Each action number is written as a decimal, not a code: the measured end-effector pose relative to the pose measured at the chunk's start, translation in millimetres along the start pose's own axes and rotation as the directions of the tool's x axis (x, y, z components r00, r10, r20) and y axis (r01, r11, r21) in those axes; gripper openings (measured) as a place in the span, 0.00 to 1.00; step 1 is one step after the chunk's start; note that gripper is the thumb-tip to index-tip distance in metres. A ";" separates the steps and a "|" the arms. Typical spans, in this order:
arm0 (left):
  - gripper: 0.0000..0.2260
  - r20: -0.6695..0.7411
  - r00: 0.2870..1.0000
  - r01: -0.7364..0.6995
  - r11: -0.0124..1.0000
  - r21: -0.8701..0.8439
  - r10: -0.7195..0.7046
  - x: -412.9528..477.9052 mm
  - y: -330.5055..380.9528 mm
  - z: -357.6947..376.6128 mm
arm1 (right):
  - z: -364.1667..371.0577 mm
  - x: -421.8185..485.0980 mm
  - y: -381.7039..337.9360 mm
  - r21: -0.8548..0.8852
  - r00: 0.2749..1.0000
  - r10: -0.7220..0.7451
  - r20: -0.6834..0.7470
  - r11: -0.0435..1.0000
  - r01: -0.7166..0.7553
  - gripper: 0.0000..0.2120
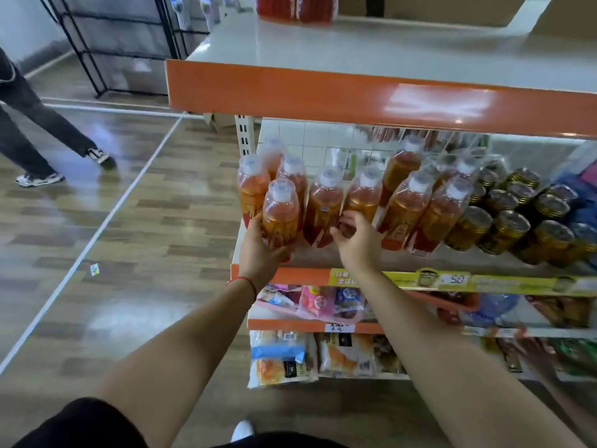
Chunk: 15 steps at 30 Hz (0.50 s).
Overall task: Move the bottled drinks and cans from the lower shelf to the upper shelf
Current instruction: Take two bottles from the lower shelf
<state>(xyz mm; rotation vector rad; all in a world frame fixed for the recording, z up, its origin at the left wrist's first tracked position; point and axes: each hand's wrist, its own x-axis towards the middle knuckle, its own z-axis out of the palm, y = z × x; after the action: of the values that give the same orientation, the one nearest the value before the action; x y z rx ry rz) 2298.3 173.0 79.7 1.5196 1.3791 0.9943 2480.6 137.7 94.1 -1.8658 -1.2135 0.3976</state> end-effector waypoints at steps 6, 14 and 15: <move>0.35 0.000 1.000 -0.020 0.999 0.046 0.020 4.5 -4.1 -3.1 | 18.5 -7.0 -11.9 0.053 0.999 0.046 0.021 0.997 -0.047 0.33; 0.31 0.055 0.998 -0.037 0.999 0.019 0.036 4.6 -2.5 -5.5 | 31.6 15.3 -20.7 0.097 0.988 0.152 0.014 0.984 -0.153 0.35; 0.31 0.059 0.998 -0.036 0.999 0.015 0.035 4.3 -1.5 -5.6 | 31.2 15.2 -20.2 0.081 0.990 0.140 0.016 0.987 -0.141 0.33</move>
<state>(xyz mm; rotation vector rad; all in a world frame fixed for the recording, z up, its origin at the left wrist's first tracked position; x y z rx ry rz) 2292.9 177.8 80.3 1.5780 1.3267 0.9546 2455.6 169.2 94.5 -1.8860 -1.0597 0.5272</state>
